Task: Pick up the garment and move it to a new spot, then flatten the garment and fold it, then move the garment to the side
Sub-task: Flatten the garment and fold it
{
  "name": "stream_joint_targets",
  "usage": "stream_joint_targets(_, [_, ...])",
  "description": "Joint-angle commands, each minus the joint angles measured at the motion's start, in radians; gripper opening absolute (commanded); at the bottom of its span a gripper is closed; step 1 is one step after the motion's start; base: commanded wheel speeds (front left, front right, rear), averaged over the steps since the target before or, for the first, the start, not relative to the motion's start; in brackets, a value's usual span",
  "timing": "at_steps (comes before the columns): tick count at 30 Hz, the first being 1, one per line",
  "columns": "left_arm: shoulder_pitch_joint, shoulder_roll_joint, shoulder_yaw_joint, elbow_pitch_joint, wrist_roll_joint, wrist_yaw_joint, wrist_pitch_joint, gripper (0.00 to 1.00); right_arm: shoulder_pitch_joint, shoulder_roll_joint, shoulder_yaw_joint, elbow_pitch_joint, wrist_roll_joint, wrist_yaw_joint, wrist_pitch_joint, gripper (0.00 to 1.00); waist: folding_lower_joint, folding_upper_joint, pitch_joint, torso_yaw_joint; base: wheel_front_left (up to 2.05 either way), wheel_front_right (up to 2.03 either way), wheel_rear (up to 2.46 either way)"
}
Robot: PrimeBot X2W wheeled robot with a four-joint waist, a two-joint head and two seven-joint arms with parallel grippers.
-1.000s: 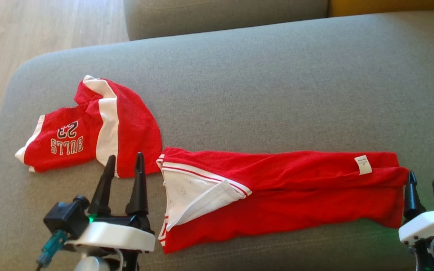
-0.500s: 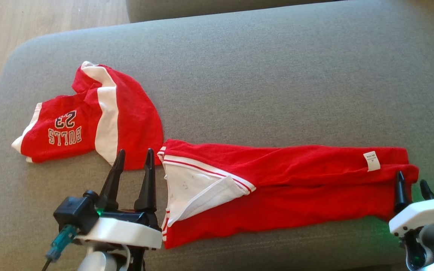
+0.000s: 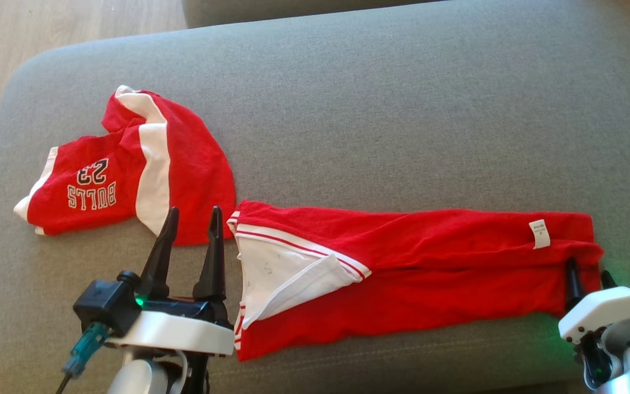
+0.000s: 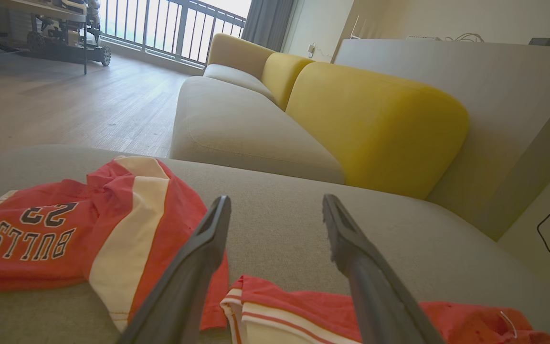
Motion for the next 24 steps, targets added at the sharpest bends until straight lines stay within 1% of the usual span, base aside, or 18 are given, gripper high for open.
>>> stream_joint_targets(1, [-0.038, -0.003, 0.038, -0.038, 0.013, 0.003, -0.006, 1.00, -0.033, -0.003, 0.025, -0.021, 0.005, 0.007, -0.003, 1.00, 0.0000, 0.0000, 0.001, -0.001, 0.00, 0.00, 0.00])
stream_joint_targets(9, [-0.040, -0.003, 0.045, -0.044, 0.025, -0.001, -0.006, 1.00, -0.056, -0.002, 0.049, 0.022, 0.027, 0.007, 0.009, 1.00, 0.0000, 0.0000, 0.005, -0.008, 0.00, 0.00, 0.00])
stream_joint_targets(10, [-0.040, -0.003, 0.046, -0.045, 0.026, -0.001, -0.006, 1.00, -0.057, -0.002, 0.055, 0.026, 0.032, 0.007, 0.010, 0.85, 0.0000, 0.0000, 0.005, -0.008, 0.00, 0.00, 0.00])
stream_joint_targets(11, [-0.040, -0.003, 0.047, -0.046, 0.026, -0.001, -0.006, 1.00, -0.059, -0.003, 0.062, 0.030, 0.037, 0.007, 0.013, 0.43, 0.0000, 0.0000, 0.005, -0.009, 0.00, 0.00, 0.00])
stream_joint_targets(12, [-0.041, -0.003, 0.047, -0.047, 0.027, -0.001, -0.006, 1.00, -0.061, -0.003, 0.068, 0.036, 0.048, 0.007, 0.020, 0.03, 0.0000, 0.0000, 0.005, -0.009, 0.00, 0.00, 0.00])
stream_joint_targets(13, [-0.042, -0.003, 0.046, -0.048, 0.027, 0.000, -0.006, 1.00, -0.062, -0.003, 0.072, 0.043, 0.062, 0.007, 0.030, 0.00, 0.0000, 0.0000, 0.004, -0.009, 0.00, 0.00, 0.00])
stream_joint_targets(18, [-0.046, -0.003, 0.052, -0.051, 0.027, 0.000, -0.006, 1.00, -0.064, -0.012, 0.100, 0.045, 0.096, 0.007, 0.034, 0.00, 0.0000, 0.0000, -0.005, -0.008, 0.00, 0.00, 0.00])
stream_joint_targets(22, [-0.044, -0.003, 0.055, -0.050, 0.019, 0.004, -0.006, 1.00, -0.062, -0.045, 0.094, 0.036, 0.100, 0.007, 0.023, 0.00, 0.0000, 0.0000, -0.019, -0.004, 0.00, 0.00, 0.00])
stream_joint_targets(24, [-0.041, -0.003, 0.052, -0.050, 0.014, 0.006, -0.006, 1.00, -0.067, -0.075, 0.074, 0.025, 0.092, 0.007, 0.023, 0.00, 0.0000, 0.0000, -0.028, -0.002, 0.00, 0.00, 0.00])
